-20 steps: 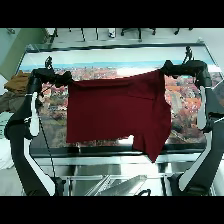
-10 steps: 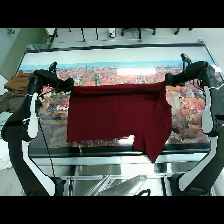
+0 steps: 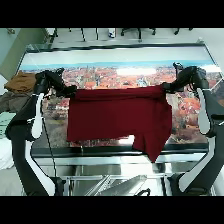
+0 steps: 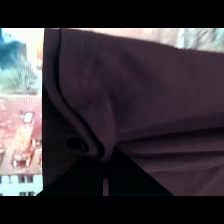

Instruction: Fold the shirts.

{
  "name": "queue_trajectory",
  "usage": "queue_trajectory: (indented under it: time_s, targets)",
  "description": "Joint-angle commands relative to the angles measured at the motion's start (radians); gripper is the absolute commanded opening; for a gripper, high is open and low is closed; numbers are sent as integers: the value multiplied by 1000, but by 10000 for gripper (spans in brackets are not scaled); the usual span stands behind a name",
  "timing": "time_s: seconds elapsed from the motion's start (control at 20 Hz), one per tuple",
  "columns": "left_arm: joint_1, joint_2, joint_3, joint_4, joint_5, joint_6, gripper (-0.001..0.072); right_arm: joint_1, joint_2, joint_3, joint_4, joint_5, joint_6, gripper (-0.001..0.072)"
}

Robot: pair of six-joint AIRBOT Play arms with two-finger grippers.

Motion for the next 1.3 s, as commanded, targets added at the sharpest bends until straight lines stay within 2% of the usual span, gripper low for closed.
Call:
queue_trajectory:
  time_s: [0.0,0.35,0.4,0.45,0.5,0.55,0.7,0.9,1.05,1.25]
  targets:
    - [-7,-27,0,17,38,-8,14,6,-6,-2,-18,-1,18,24]
    - [-10,-28,57,-31,45,-8,28,13,-6,0,18,0,23,25]
    - [-10,-28,76,-51,45,-8,179,13,-6,2,35,0,23,34]
    - [-10,-28,98,-69,50,-9,478,13,-5,2,35,-1,38,176]
    - [-9,-27,117,-79,64,-9,633,11,-2,2,31,-7,62,363]
    - [-9,-21,129,-86,95,-9,644,9,5,5,18,-26,80,401]
    - [26,37,130,-86,208,-9,644,-10,69,68,-116,-156,144,411]
    - [127,187,71,-85,372,-10,643,-89,246,59,-132,-303,157,409]
    - [187,356,-251,-85,329,24,644,-183,402,-163,-54,-356,141,408]
    - [222,510,-750,-153,135,123,643,-347,666,-626,138,-274,72,409]
